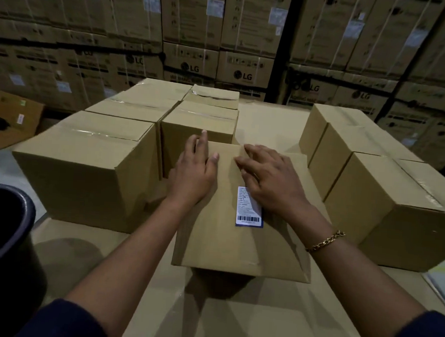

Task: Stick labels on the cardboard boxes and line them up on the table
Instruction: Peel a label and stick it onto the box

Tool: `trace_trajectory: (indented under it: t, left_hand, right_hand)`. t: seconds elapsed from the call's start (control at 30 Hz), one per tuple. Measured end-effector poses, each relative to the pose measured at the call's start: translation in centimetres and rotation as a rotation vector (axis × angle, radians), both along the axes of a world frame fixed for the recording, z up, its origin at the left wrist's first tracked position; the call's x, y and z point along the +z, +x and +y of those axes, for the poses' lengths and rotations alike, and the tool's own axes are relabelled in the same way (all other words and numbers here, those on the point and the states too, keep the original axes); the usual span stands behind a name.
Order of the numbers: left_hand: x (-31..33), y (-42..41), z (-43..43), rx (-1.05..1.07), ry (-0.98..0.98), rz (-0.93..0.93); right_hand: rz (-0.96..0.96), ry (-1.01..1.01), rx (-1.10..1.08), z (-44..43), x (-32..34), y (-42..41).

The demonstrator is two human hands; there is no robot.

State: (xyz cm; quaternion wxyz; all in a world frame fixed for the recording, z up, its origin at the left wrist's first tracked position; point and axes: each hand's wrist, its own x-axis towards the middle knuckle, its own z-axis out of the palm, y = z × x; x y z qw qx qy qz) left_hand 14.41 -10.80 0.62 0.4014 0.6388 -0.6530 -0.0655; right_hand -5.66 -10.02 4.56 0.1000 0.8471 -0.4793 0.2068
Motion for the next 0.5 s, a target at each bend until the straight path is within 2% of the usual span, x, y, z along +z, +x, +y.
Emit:
trace_trajectory:
  t: [0.17, 0.5]
  left_hand:
    - [0.3, 0.1, -1.6, -0.021, 0.025, -0.05]
    - [0.2, 0.0, -4.1, -0.019, 0.065, -0.127]
  right_hand:
    - [-0.06, -0.021, -0.02, -1.0, -0.4, -0.2]
    - [0.005, -0.108, -0.037, -3.6, 0.5, 0.5]
